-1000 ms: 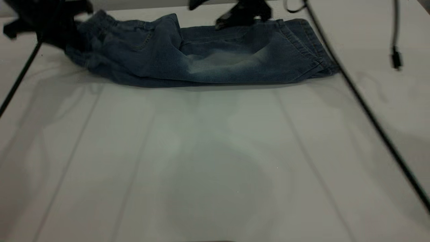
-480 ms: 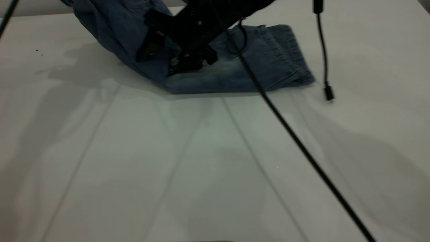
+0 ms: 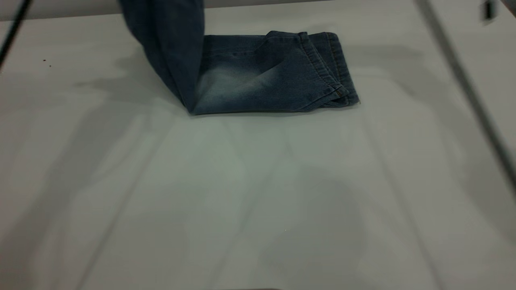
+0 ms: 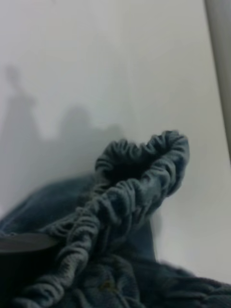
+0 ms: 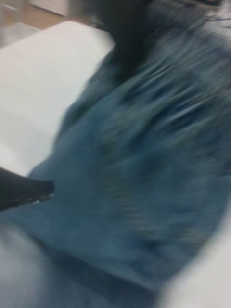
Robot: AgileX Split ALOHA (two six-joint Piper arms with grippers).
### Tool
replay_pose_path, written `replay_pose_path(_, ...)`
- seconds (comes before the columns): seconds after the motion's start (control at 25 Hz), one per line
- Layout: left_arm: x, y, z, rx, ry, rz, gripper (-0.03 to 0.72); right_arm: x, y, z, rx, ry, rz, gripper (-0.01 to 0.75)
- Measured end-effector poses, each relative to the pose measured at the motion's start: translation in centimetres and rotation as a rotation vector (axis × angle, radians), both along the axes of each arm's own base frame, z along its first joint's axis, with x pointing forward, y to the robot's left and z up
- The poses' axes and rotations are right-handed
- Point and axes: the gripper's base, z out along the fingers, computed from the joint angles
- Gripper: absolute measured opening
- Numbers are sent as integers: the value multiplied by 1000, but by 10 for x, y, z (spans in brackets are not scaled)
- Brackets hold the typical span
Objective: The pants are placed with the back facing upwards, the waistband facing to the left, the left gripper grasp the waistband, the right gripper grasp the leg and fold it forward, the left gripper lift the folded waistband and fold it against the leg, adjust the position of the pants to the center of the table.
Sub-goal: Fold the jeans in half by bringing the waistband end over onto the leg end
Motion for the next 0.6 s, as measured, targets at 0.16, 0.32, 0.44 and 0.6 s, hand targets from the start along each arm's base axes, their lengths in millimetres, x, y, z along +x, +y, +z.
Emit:
replay_pose_path(0.16,-1,-51,-25,-16,-19,-98,85,1,-48,44,2,-74,-61,475)
replay_pose_path(0.32,-3,-97,-72,-48,6,-159,85,-4,-70,72,1,-121,-88,475)
replay_pose_path(0.44,-9,-126,-110,-42,16,-212,85,-7,-72,80,2,-133,-86,475)
replay_pose_path(0.6,-17,-149,-143,-7,15,-284,135,-8,-72,79,-10,-128,-74,475)
